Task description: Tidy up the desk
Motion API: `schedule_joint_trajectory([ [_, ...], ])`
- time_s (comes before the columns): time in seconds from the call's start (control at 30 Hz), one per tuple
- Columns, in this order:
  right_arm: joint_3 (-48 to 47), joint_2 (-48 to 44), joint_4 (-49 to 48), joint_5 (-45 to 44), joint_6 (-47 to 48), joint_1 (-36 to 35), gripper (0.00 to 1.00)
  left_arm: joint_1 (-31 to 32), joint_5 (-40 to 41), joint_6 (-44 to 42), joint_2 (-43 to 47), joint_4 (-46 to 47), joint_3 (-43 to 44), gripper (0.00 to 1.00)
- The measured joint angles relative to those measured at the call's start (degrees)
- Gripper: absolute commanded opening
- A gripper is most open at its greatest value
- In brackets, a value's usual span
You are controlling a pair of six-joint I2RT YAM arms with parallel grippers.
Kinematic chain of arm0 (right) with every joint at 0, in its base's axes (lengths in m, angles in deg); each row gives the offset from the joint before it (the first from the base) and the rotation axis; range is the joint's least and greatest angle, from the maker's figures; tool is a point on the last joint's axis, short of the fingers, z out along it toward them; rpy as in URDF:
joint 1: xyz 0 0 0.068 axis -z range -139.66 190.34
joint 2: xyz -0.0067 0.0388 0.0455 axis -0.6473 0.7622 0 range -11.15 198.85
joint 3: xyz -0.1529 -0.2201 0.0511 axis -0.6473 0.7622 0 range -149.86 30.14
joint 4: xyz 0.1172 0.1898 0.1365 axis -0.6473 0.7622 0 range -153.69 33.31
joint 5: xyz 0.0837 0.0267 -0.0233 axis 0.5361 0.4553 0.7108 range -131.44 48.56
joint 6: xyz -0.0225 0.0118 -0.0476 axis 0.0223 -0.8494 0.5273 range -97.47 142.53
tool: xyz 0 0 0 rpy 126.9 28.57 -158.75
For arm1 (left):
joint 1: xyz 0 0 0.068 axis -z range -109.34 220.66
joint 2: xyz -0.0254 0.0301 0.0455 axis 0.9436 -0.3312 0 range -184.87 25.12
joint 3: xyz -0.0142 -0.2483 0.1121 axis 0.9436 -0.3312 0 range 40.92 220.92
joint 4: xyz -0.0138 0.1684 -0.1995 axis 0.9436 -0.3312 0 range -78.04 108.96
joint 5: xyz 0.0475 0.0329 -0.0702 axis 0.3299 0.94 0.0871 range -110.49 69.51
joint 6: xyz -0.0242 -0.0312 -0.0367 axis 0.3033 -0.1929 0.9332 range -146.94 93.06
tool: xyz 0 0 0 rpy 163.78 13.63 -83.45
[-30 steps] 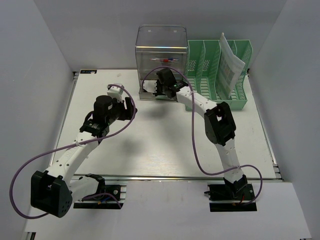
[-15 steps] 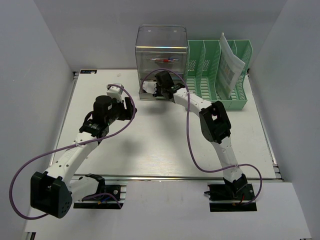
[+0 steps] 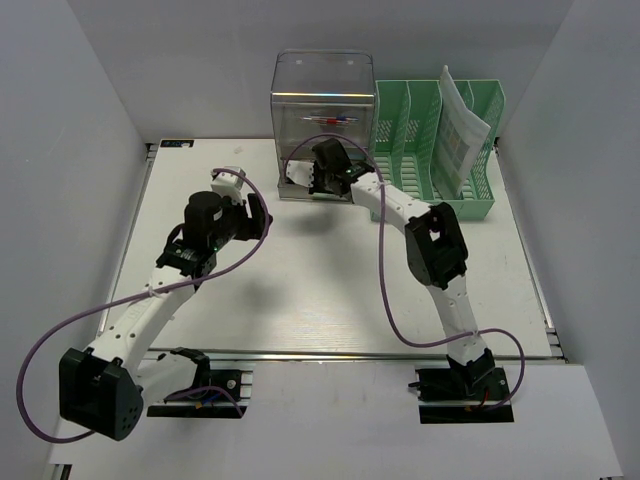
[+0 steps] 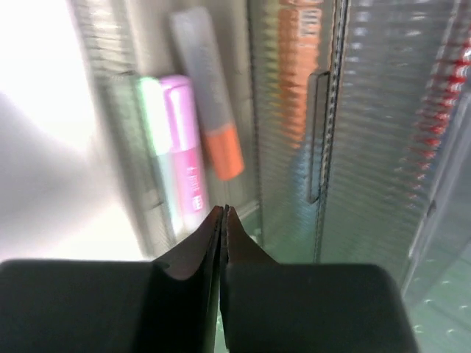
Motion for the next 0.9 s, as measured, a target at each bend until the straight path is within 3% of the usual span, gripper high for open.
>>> schedule_joint_trajectory([
  [0.23, 1.81, -8.7, 9.97, 16.44, 0.55, 0.92, 0.0, 0.0, 0.04, 0.0, 1.57, 0.09, 0.0, 0.75],
  [0.4, 0.9, -7.17, 14.1, 22.01, 1.84, 1.07, 0.0, 0.0, 0.13, -0.02, 1.84, 0.07, 0.0, 0.76],
  [0.67, -0.83, 2.93, 15.32, 20.85, 2.36, 1.09, 0.0, 0.0, 0.37, -0.13, 1.86, 0.04, 0.0, 0.76],
  [0.9, -0.81, 3.96, 8.85, 14.58, 1.46, 1.09, 0.0, 0.0, 0.44, -0.2, 1.86, 0.07, 0.0, 0.75],
])
